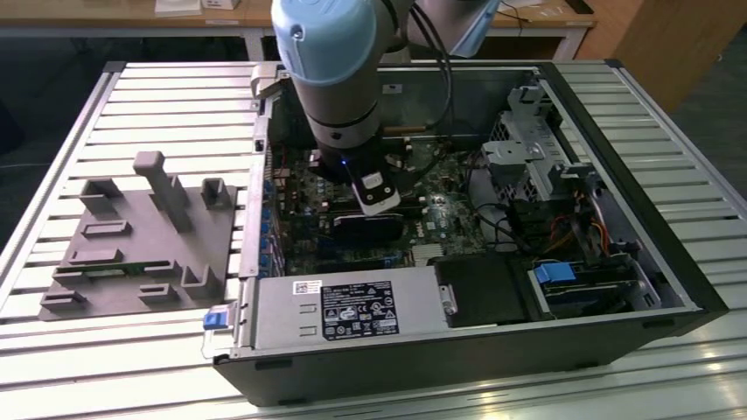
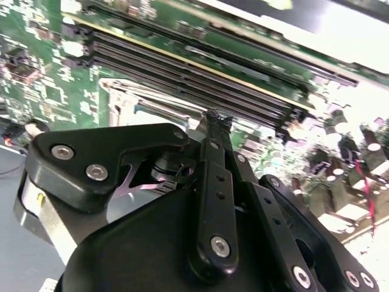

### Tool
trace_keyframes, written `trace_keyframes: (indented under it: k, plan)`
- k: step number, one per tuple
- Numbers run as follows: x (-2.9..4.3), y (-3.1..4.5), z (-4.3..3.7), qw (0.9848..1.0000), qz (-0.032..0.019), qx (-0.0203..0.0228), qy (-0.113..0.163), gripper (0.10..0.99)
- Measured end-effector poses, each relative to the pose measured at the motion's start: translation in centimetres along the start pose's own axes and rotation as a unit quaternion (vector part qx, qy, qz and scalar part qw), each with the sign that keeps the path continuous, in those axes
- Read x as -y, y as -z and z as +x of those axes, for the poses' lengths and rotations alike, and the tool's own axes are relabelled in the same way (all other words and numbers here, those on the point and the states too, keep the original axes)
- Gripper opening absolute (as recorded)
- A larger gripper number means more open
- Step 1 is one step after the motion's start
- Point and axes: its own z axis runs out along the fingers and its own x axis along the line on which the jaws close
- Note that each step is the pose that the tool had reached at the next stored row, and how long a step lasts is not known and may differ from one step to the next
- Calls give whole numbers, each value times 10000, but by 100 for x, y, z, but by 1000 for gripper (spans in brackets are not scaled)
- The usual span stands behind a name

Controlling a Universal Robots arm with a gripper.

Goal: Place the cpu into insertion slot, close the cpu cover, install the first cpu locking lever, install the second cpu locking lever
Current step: 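Install the second cpu locking lever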

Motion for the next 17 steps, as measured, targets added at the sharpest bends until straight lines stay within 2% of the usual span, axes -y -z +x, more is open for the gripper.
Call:
trace_keyframes:
  k: [6,9,12,17]
  plan:
    - [-31,-22,-146,10000,7,-17,-8,102]
    - [-47,-31,-180,10000,41,-18,-7,102]
    - [-82,-42,-189,9999,115,-8,2,102]
    - [-168,-69,-190,9996,294,20,26,102]
